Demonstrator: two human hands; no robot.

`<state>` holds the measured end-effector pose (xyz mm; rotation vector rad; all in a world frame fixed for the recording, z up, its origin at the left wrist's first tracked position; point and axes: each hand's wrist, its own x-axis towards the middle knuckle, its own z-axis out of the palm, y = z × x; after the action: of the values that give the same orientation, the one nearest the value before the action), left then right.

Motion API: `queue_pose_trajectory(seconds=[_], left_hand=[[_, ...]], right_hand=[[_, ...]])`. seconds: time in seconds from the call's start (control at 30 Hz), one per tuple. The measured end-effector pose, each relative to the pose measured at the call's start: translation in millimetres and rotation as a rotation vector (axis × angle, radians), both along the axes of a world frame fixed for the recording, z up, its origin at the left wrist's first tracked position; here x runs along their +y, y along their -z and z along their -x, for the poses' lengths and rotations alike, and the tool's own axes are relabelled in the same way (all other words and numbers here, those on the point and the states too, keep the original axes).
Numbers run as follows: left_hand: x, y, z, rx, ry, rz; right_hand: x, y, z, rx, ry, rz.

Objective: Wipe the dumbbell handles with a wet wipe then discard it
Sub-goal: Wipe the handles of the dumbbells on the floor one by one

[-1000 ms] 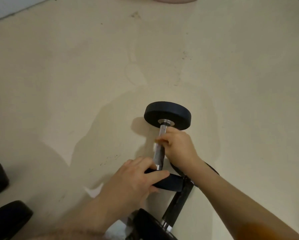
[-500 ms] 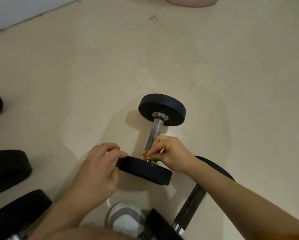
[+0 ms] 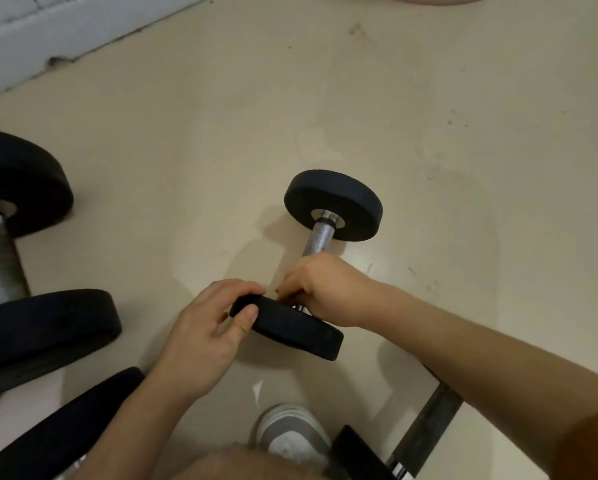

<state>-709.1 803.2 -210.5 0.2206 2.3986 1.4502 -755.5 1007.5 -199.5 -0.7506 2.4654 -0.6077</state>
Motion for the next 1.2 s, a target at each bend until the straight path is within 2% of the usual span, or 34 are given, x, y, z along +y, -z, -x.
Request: queue_pose_trajectory(seconds=[0.13, 0.27, 0.37, 0.47, 0.57, 0.63, 0.7, 0.77, 0.87, 1.0, 1.1, 1.2], left_hand=[[-6.3, 1.1, 2.3, 0.017, 0.075, 0.122], [-7.2, 0.2, 2.0, 0.067, 0.122, 0.291], [16.5, -15.8, -3.5, 0.038, 0.313, 0.192], [50.2, -14.9, -10.9, 0.204, 0.532, 0.289], [50.9, -9.0, -10.4, 0.171, 0.479, 0.234], [42.0, -5.5, -9.6, 0.123, 0.448, 0.161], [31.4, -4.8, -5.8, 0.121, 0.399, 0.126], [19.6, -5.0, -3.1, 0.122, 0.35, 0.133], [1.9, -6.0, 2.8, 0.084, 0.299, 0.137], [-15.9, -2.4, 8.4, 0.049, 0.244, 0.153], [-20.2, -10.0, 5.7, 0.057, 0.192, 0.2], [-2.5, -26.9, 1.2, 0.177, 0.251, 0.247]], right_hand=[[16.4, -3.4, -11.5, -0.018, 0.088, 0.068], [35.2, 5.9, -31.7, 0.073, 0.178, 0.144], [39.0, 11.3, -36.4, 0.199, 0.167, 0.134], [48.0, 15.9, -25.6, 0.355, 0.226, 0.101], [59.8, 11.8, -10.4, 0.479, 0.444, 0.067], [54.9, 5.6, -14.5, 0.407, 0.534, 0.151], [41.9, 4.1, -26.2, 0.261, 0.443, 0.222], [30.3, 6.7, -34.1, 0.198, 0.298, 0.173], [26.6, 15.0, -12.8, 0.308, 0.216, 0.095], [22.4, 26.2, 20.8, 0.505, 0.401, 0.011], [14.9, 27.5, 8.0, 0.526, 0.469, 0.055], [3.8, 30.6, -20.1, 0.518, 0.533, 0.209]])
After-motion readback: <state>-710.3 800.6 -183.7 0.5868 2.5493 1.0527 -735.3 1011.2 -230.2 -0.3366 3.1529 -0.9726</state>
